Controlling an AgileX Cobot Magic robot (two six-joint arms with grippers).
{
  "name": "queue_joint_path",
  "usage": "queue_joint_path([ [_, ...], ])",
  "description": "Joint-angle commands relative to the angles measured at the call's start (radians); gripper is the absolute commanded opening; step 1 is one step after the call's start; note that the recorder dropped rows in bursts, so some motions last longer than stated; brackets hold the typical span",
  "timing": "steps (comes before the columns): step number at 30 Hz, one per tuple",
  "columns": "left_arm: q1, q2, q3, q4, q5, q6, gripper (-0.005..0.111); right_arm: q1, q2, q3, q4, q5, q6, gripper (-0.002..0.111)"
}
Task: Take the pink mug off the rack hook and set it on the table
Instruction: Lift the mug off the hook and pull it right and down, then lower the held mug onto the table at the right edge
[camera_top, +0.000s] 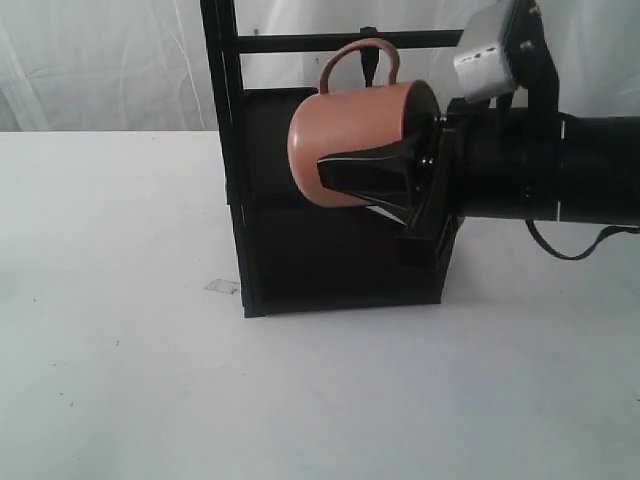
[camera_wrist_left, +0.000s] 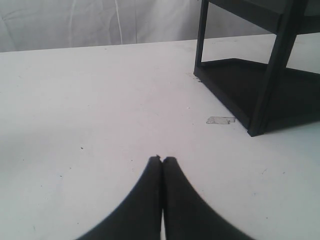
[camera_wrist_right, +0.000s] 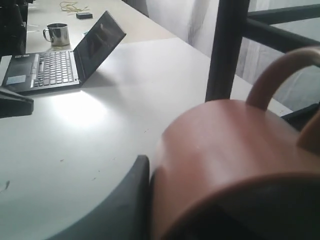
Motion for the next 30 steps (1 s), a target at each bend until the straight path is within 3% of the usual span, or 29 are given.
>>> queue_joint_path([
  [1,0.003,-0.004,0.004,-0.002,0.005,-0.006,0.0,0.0,-0.057,-0.007,-0.155,0.009,0.188,0.0],
  [8,0.003,-0.004,0.004,-0.002,0.005,-0.006,0.0,0.0,-0.072,-0.007,-0.608,0.128,0.582,0.0],
  [17,0.003,-0.004,0.004,-0.002,0.005,-0.006,0.0,0.01,-0.048,0.014,-1.154,0.079,1.129,0.0],
  [30,0.003,-0.004,0.004,-0.002,0.005,-0.006,0.0,0.01,-0.014,0.079,-1.443,-0.105,1.368,0.0],
])
